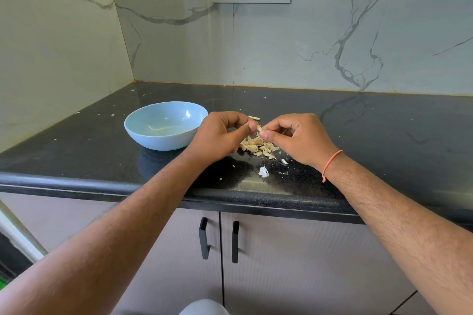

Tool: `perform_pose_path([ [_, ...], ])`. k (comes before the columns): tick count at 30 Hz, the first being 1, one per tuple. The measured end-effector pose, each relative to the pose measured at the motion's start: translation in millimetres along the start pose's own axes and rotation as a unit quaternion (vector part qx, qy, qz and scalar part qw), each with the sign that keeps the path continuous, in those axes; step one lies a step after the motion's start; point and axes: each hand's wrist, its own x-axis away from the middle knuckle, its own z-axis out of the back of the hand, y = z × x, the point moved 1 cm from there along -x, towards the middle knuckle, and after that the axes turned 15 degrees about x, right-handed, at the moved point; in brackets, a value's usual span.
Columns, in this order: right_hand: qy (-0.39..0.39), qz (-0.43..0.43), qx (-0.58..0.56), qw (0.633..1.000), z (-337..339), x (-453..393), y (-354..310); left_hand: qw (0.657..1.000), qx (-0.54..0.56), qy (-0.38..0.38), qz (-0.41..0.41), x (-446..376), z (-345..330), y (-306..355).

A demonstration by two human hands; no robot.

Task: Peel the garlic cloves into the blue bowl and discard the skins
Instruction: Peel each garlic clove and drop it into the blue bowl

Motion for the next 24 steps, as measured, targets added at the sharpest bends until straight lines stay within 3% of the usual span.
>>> perform_pose_path([
  [4, -0.012, 0.0, -0.001, 1.0, 1.3, -1.4, 2.3, 1.0, 0.014, 0.003, 0.022, -0.9, -1.3, 1.8],
  [10, 0.024, -0.022, 0.036, 0.999, -3.0, -2.4, -1.4, 0.988, -0.118, 0.044, -0.085, 7.3, -6.8, 8.0],
  [18, -0.01, 0.018, 0.021, 1.0, 1.2, -0.1, -0.4, 1.0, 0.015, 0.004, 0.022, -1.1, -1.9, 2.0],
  [24, 0.028, -0.016, 0.052, 0.998, -0.7, -2.7, -2.6, 0.997, -0.037, 0.053, -0.052, 4.9, -4.8, 5.0],
])
